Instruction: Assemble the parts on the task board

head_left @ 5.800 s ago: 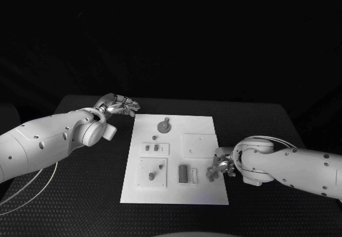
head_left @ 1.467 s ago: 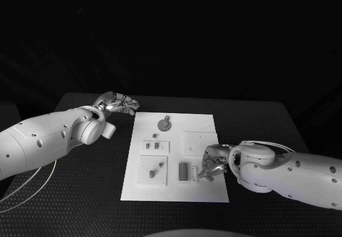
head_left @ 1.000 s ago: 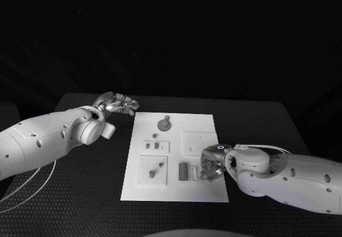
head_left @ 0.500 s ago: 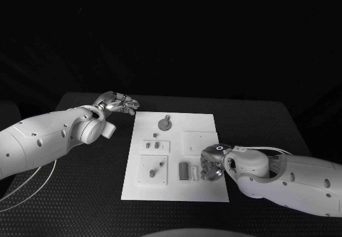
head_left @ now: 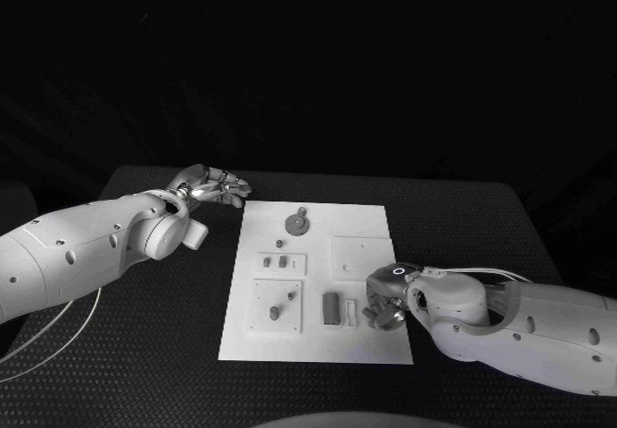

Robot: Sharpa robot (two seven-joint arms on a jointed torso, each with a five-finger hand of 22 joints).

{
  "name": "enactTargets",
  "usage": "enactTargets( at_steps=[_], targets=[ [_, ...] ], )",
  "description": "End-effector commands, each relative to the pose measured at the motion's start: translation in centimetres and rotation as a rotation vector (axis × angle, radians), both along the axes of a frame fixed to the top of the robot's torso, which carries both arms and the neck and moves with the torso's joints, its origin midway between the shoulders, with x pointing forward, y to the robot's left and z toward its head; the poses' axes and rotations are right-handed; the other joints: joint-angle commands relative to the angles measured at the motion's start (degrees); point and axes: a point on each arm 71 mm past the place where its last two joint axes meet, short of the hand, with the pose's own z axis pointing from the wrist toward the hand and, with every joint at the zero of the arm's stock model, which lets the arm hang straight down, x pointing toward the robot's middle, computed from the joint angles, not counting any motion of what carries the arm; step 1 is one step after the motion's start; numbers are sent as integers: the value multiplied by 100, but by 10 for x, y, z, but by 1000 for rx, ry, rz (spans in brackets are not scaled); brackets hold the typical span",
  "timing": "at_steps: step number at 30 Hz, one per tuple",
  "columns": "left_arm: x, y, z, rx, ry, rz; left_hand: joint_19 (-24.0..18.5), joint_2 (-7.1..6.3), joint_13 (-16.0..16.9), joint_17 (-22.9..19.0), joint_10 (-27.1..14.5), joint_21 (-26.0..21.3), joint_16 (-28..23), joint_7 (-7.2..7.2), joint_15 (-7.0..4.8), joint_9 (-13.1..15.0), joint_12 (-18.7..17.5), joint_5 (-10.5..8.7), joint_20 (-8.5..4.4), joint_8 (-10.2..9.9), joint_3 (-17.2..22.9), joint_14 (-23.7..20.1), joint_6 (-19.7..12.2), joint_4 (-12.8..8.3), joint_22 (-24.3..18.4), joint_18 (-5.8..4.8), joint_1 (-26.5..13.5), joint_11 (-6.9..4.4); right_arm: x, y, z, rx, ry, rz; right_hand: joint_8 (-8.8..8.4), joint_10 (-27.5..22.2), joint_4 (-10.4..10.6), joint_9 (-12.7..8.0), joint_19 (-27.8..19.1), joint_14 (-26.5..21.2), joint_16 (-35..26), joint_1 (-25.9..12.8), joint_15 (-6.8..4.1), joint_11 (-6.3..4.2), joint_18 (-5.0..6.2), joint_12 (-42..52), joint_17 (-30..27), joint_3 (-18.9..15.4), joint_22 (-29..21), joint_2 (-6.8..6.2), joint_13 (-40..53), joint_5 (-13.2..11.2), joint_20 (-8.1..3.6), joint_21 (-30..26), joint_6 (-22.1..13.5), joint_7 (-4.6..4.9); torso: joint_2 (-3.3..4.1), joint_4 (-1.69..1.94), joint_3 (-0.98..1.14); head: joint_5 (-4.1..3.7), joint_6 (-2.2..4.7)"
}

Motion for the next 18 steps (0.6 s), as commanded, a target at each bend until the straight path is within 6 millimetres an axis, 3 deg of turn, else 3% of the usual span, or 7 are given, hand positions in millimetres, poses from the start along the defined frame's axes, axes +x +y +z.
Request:
enactTargets(
  at_steps=[1, 6, 11, 15, 17, 18],
  targets=[
    [0, -2, 1, -9, 2, -15, 17, 8, -6, 11, -33, 5, -40, 5, 5, -6, 17, -28, 9, 37, -1, 26, -34, 24, -9, -32, -40, -14, -6, -9, -14, -95, 75, -15, 2, 8, 5, -1728, -24, 15, 31, 1, -33, -41, 169, 30, 9, -35, 99, -4, -8, -17, 34, 25, 53, -8, 0, 4, 2, 1, 3],
    [0, -1, 1, -8, 2, -14, 17, 9, -6, 13, -32, 5, -41, 5, 5, -6, 17, -28, 9, 38, -1, 26, -34, 25, -9, -32, -40, -14, -9, -8, -16, -85, 86, -15, 9, 15, -5, -1727, -21, 18, 34, 27, -38, -48, 169, 33, 8, -26, 99, 27, -9, -16, 33, 26, 67, -16, 2, 1, 2, 0, -4],
    [0, -2, 1, -9, 2, -17, 18, 10, -6, 15, -32, 5, -43, 5, 5, -6, 17, -29, 9, 38, -3, 26, -34, 27, -9, -32, -42, -14, -8, -7, -16, -61, 76, -20, 8, 20, -56, -1732, -24, 21, 39, 69, -45, -52, 169, 32, 9, -39, 100, 171, -12, -17, 35, 27, 71, -19, 1, 0, -1, -1, 6],
    [0, -2, 1, -8, 2, -16, 18, 11, -7, 17, -32, 5, -45, 6, 6, -6, 17, -29, 10, 38, -3, 27, -34, 29, -10, -33, -44, -14, -8, -6, -16, -50, 91, -23, 1, 20, -119, -1738, -32, 16, 41, 103, -46, -52, 169, 29, 1, -49, 100, 429, -15, -17, 34, 26, 63, -18, 0, 7, 0, -9, 0],
    [0, -2, 1, -8, 2, -15, 18, 12, -7, 18, -32, 5, -45, 6, 6, -6, 17, -29, 10, 38, -4, 27, -34, 30, -10, -33, -45, -14, -9, -5, -17, -41, 105, -22, -5, 16, -248, -1741, -48, 7, 41, 189, -47, -52, 168, 26, -9, -36, 105, 680, -17, -14, 25, 25, 50, -19, -1, 6, 0, -7, -6],
    [0, -1, 1, -8, 2, -15, 18, 13, -7, 18, -32, 5, -46, 6, 6, -7, 17, -29, 10, 39, -4, 27, -34, 31, -10, -33, -46, -14, -9, -5, -17, -37, 106, -23, -8, 9, -427, -1743, -72, -3, 43, 204, -41, -46, 168, 23, -13, -96, 113, 840, -19, -15, 34, 29, 42, -11, 0, 7, 0, -7, -8]
  ],
)
